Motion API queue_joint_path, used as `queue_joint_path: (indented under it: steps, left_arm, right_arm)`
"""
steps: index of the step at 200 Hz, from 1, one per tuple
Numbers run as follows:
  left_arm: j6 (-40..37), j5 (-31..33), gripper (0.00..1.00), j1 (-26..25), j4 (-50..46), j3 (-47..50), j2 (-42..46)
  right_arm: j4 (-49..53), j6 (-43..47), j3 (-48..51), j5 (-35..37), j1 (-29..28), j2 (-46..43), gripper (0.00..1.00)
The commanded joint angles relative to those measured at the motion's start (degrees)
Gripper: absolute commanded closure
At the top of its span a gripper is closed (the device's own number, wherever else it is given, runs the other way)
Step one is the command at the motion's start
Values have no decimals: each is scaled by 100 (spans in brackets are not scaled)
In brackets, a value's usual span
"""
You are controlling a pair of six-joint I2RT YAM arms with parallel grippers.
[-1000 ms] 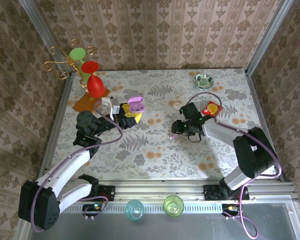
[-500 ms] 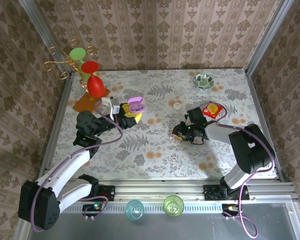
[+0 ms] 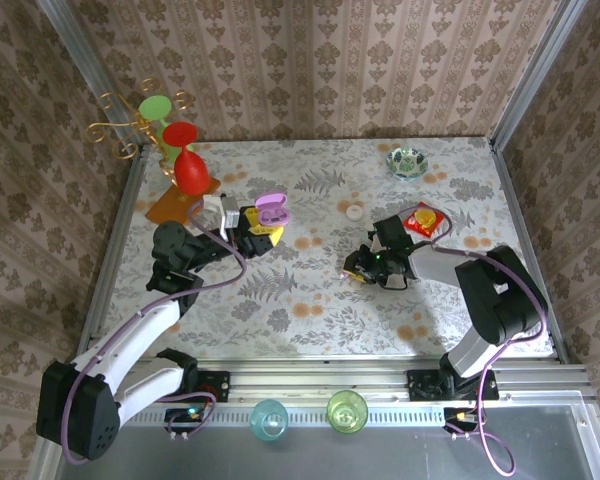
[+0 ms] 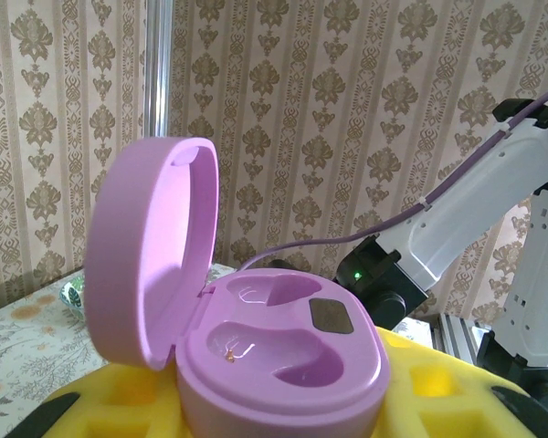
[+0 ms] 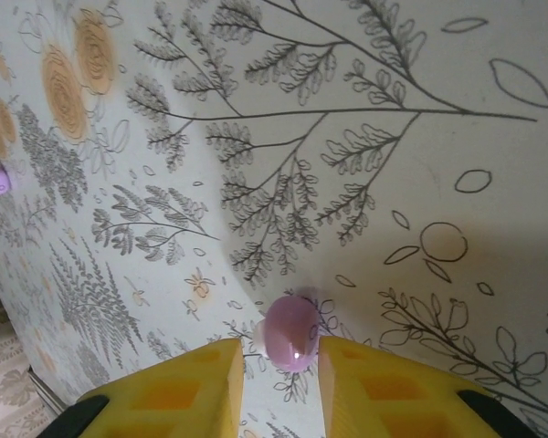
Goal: Insert the wireless bluetooth earbuds into the charging case
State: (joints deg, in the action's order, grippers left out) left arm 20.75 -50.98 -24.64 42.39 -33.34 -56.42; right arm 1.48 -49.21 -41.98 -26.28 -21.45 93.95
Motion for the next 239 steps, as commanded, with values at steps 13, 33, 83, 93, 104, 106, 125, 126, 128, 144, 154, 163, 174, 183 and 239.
queue_joint_path:
  steps: [13, 33, 83, 93, 104, 106, 125, 126, 128, 144, 154, 163, 174, 183, 239]
  left_arm:
    - [-89, -11, 76, 31, 217, -40, 4]
    - [-98, -13, 76, 35, 216, -32, 9]
    - [-99, -6, 76, 35, 220, -36, 9]
    - [-99, 0, 76, 37, 225, -33, 3]
    - [-99, -4, 76, 33, 225, -23, -2]
    - [-103, -3, 76, 33, 225, -23, -1]
    - [-99, -3, 76, 35, 217, -29, -1]
    - [-103, -1, 76, 32, 217, -31, -5]
    - [-99, 0, 76, 37, 224, -32, -1]
    - [-91, -3, 76, 33, 224, -41, -4]
    - [-89, -2, 76, 37, 220, -39, 0]
    - [-89, -3, 76, 39, 208, -41, 7]
    - [-81, -16, 76, 34, 213, -45, 9]
    - [-83, -16, 76, 34, 208, -49, 9]
    - [-90, -4, 76, 32, 164, -42, 55]
  right_arm:
    - [46, 124, -29, -230, 18, 201, 71]
    - [-65, 96, -47, -310, 0, 242, 72]
    - [-275, 52, -58, -426, -30, 230, 74]
    - [-287, 59, -56, -428, -29, 230, 74]
    - [-326, 60, -48, -414, -27, 233, 74]
    - [-331, 61, -48, -417, -26, 243, 74]
    - [-414, 67, -41, -436, -30, 272, 74]
    - [-421, 64, -40, -442, -32, 273, 74]
    - [-438, 62, -39, -449, -27, 277, 74]
    - [-558, 34, -31, -481, -26, 282, 74]
    - [-572, 35, -45, -475, -26, 295, 74]
    - [-527, 52, -77, -449, -26, 325, 74]
    - [-471, 95, -113, -422, -26, 382, 74]
    - [-466, 104, -131, -422, -30, 443, 73]
    - [-521, 36, -135, -387, -30, 685, 73]
